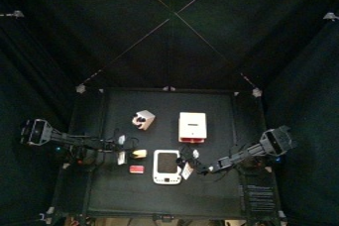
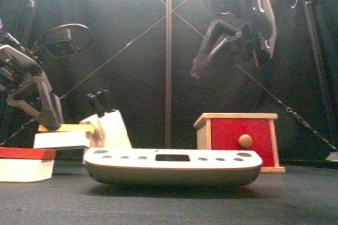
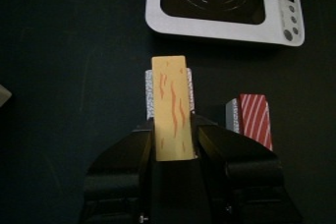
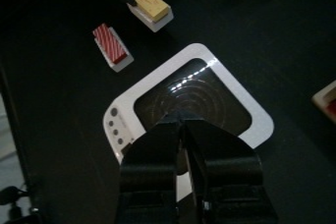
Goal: Hand over egg sushi
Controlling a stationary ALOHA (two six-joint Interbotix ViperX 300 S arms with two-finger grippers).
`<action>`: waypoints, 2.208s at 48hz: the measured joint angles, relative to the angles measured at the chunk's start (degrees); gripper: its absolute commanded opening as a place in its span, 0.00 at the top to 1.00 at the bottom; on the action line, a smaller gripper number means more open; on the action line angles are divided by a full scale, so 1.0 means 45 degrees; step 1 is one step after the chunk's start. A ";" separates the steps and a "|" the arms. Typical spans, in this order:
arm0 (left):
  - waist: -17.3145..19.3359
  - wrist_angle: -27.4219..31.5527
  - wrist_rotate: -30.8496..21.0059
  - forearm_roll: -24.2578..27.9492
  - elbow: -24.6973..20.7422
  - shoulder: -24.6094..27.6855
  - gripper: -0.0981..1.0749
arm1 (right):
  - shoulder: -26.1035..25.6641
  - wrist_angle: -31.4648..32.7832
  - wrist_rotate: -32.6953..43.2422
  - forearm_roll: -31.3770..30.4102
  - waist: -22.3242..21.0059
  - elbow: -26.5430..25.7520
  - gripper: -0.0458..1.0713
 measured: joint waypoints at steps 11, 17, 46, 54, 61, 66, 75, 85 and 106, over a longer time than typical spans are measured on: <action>0.0000 -0.0020 0.0020 0.0000 -0.0137 0.0020 0.64 | -0.0039 0.1172 -0.0020 0.1035 -0.0215 -0.0605 0.75; -0.0020 -0.0020 0.0039 0.0020 -0.0195 0.0000 0.64 | -0.0059 0.2402 -0.0078 0.1543 -0.0273 -0.0898 0.75; -0.0234 -0.0098 0.0059 0.0020 -0.0469 0.0000 0.64 | -0.0254 0.1543 -0.8789 0.7363 -0.2363 -0.2012 0.76; -0.0430 -0.0371 0.0039 0.0020 -0.0625 -0.0117 0.64 | -0.0254 -0.1035 -1.1523 0.7324 -0.2773 -0.1699 0.76; -0.0605 -0.0879 0.0059 0.0137 -0.0762 -0.0508 0.64 | -0.0254 -0.3652 -1.2539 0.7148 -0.3047 -0.1211 0.75; -0.0820 -0.1328 0.0059 0.0234 -0.0762 -0.0879 0.64 | -0.0254 -0.5137 -1.2773 0.6875 -0.3242 -0.1016 0.75; -0.1172 -0.2207 0.0039 0.0371 -0.0762 -0.1621 0.64 | -0.0254 -0.7090 -1.2773 0.5566 -0.3457 -0.0645 0.68; -0.1387 -0.3574 0.0000 0.0430 -0.0547 -0.2129 0.64 | -0.0254 -0.7793 -1.2793 0.5273 -0.3477 -0.0703 0.41; -0.1582 -0.4434 -0.0039 0.0449 -0.0449 -0.2129 0.64 | 0.0664 -0.7832 -1.2910 0.4492 -0.3535 -0.1582 0.08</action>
